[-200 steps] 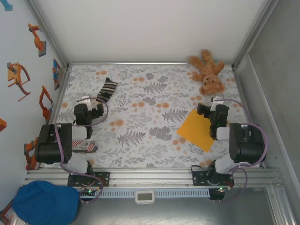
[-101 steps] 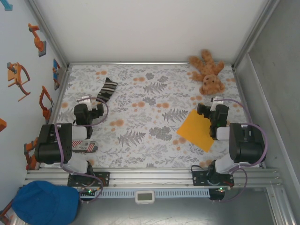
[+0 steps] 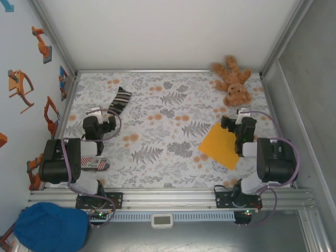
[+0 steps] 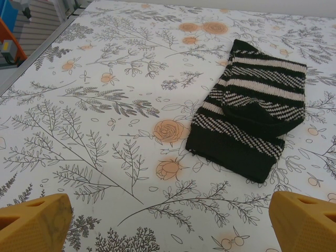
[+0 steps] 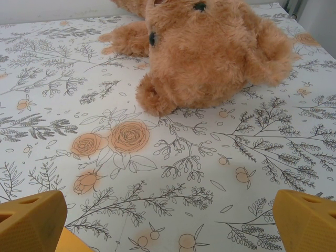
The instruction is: Fold a paper plane with a square sheet of paper (pick it up from the middle)
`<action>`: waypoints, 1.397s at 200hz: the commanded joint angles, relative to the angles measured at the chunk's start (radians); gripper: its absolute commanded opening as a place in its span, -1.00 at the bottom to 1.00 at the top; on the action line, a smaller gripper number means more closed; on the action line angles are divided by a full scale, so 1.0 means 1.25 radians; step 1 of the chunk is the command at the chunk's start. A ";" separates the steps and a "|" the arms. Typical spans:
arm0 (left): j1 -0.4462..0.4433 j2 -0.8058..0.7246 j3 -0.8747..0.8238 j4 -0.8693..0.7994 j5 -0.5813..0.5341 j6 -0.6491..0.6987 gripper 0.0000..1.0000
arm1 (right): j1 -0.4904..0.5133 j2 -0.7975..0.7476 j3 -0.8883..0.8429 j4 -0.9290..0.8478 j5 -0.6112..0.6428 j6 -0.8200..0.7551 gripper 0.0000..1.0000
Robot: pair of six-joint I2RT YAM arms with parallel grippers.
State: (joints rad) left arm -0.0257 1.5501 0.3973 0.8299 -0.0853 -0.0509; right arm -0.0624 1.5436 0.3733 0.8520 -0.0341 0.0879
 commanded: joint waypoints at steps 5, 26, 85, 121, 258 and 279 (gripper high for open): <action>0.000 -0.007 0.012 0.001 0.005 0.011 0.93 | -0.003 0.000 0.017 0.007 0.000 -0.010 0.99; -0.008 -0.010 0.011 0.004 -0.018 0.013 0.93 | -0.002 -0.016 0.012 0.009 0.003 -0.007 0.99; -0.059 -0.173 0.112 -0.287 -0.162 0.001 0.92 | -0.002 -0.276 0.141 -0.435 0.076 0.097 0.99; -0.060 -0.274 0.250 -0.598 -0.134 -0.194 0.92 | -0.001 -0.256 0.363 -0.839 0.045 0.269 0.99; -0.070 -0.134 0.436 -0.760 0.269 -0.373 0.92 | -0.003 -0.292 0.199 -0.977 -0.105 0.677 0.96; -0.070 -0.114 0.435 -0.727 0.309 -0.380 0.93 | -0.003 -0.273 0.189 -0.960 -0.092 0.683 0.95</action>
State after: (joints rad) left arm -0.1104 1.3876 0.9112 -0.1246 0.2081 -0.5011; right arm -0.0624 1.1881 0.6224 -0.4129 -0.1780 0.8803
